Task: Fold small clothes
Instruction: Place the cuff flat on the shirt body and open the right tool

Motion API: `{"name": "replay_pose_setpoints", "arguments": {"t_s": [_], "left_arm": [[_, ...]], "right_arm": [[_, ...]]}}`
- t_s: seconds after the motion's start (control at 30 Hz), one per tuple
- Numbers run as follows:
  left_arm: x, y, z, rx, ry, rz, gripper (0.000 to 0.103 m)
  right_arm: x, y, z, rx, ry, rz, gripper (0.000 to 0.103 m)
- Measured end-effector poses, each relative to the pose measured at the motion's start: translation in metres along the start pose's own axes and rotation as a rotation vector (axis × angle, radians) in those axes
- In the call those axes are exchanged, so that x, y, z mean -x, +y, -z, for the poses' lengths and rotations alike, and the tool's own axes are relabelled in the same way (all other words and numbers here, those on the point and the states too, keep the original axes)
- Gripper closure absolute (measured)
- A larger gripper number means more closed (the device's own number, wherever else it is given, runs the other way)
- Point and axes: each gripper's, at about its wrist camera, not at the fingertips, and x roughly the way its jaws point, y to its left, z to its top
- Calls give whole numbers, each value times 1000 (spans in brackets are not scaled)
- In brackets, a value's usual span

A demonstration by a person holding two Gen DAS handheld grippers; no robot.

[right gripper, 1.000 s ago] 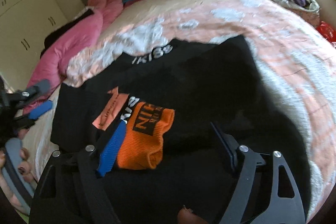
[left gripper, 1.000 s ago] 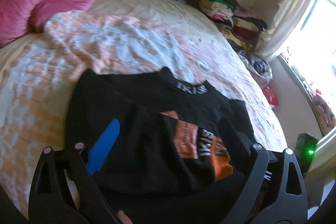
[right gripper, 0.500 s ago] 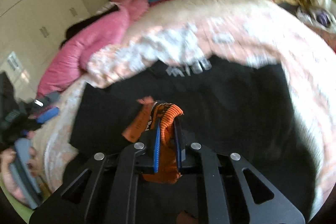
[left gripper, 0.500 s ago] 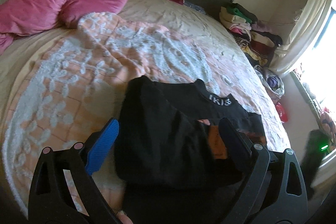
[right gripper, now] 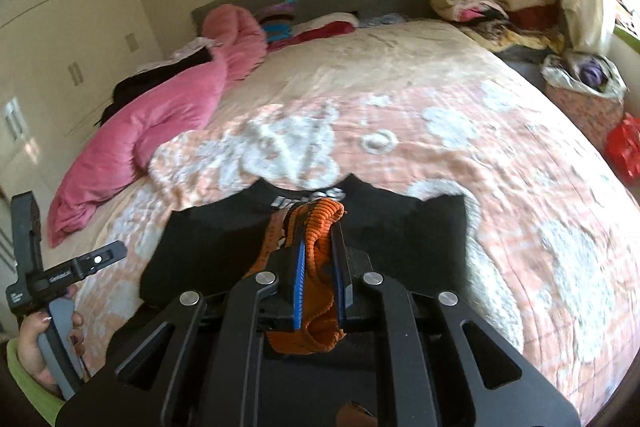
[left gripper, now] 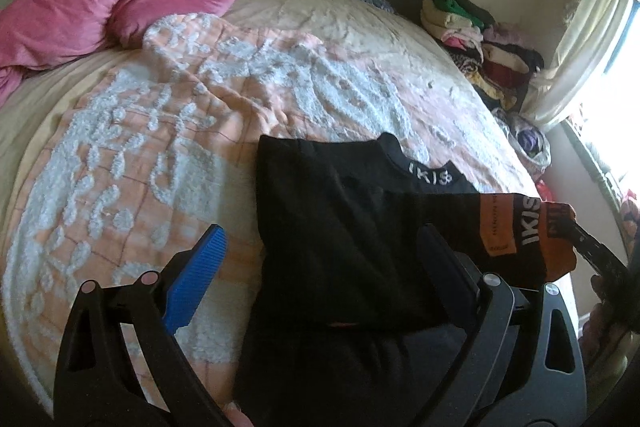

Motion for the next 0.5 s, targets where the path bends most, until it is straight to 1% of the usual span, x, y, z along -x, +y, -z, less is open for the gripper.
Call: {"name": "replay_pose_setpoints", "arguments": {"t_s": [0.17, 0.5], "left_arm": [[-11, -18, 6, -49, 13, 0, 14], [-33, -43, 7, -108, 50, 20, 14]], "right_arm": [[-8, -10, 6, -18, 20, 22, 92], [-13, -9, 10, 16, 27, 88, 92]]}}
